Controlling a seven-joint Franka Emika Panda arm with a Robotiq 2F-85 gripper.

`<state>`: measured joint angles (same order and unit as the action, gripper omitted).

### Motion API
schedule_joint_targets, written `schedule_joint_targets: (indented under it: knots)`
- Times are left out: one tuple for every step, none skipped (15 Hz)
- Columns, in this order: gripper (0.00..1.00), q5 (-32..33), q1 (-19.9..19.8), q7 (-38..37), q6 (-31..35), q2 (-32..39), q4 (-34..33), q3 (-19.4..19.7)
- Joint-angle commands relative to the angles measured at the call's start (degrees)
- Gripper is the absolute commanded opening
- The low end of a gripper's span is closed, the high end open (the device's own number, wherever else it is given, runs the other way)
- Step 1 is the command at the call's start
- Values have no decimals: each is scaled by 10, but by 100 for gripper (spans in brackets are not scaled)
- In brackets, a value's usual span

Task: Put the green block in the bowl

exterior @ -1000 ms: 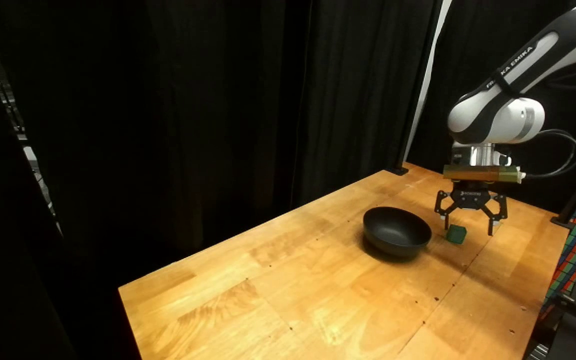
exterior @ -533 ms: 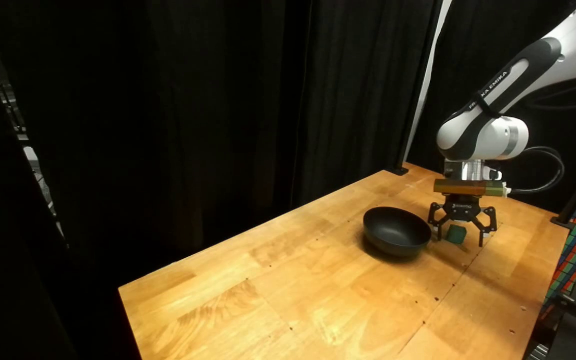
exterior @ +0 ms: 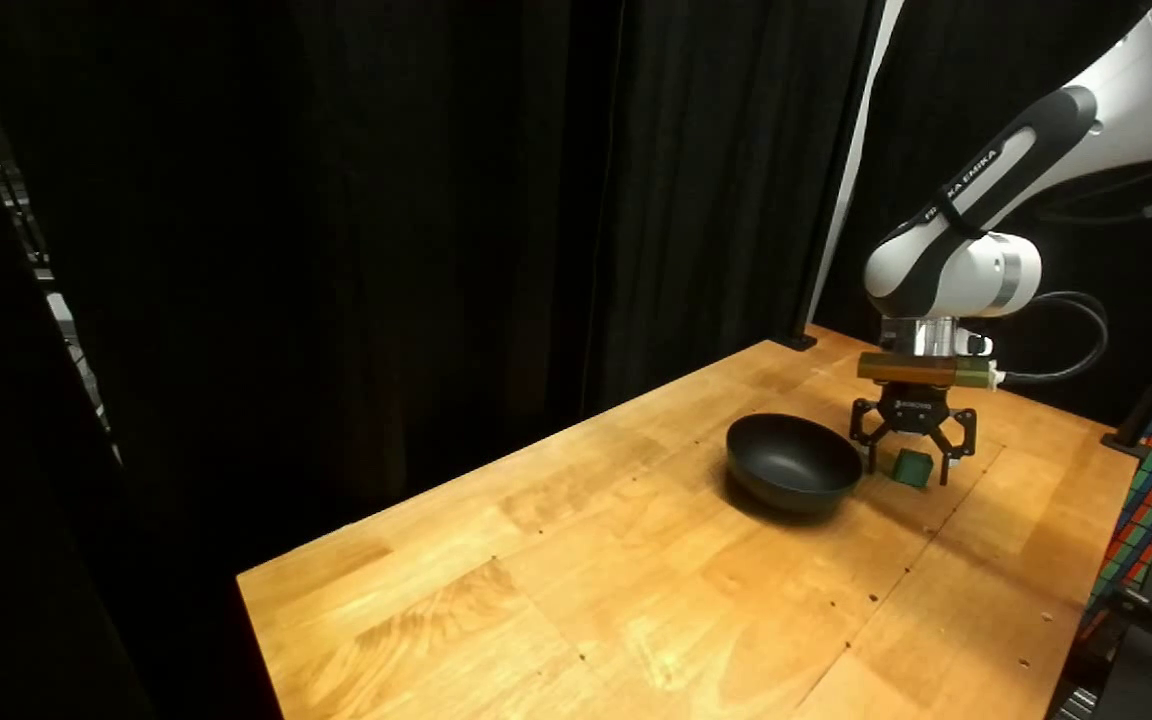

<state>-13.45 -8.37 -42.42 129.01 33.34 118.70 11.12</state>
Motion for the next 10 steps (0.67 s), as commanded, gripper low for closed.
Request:
schedule_joint_targets:
  knots:
    - [58, -7, -1, 2, 1, 17, -22, 8]
    - [51, -6, -1, 1, 0, 17, -24, 9]
    - [42, -4, 1, 0, -1, 14, -24, 10]
    - [35, -3, 1, 0, 1, 13, -24, 11]
    - [27, -1, 1, 0, 0, 10, -25, 12]
    - [20, -2, 0, 1, -2, 10, -26, 12]
    - [17, -3, 0, 2, -6, 8, -25, 12]
    - [17, -7, -1, 5, -16, 1, -23, 9]
    - [17, -9, 0, 9, -31, -17, -16, 4]
    - [17, -7, 5, 9, -40, -35, -9, 3]
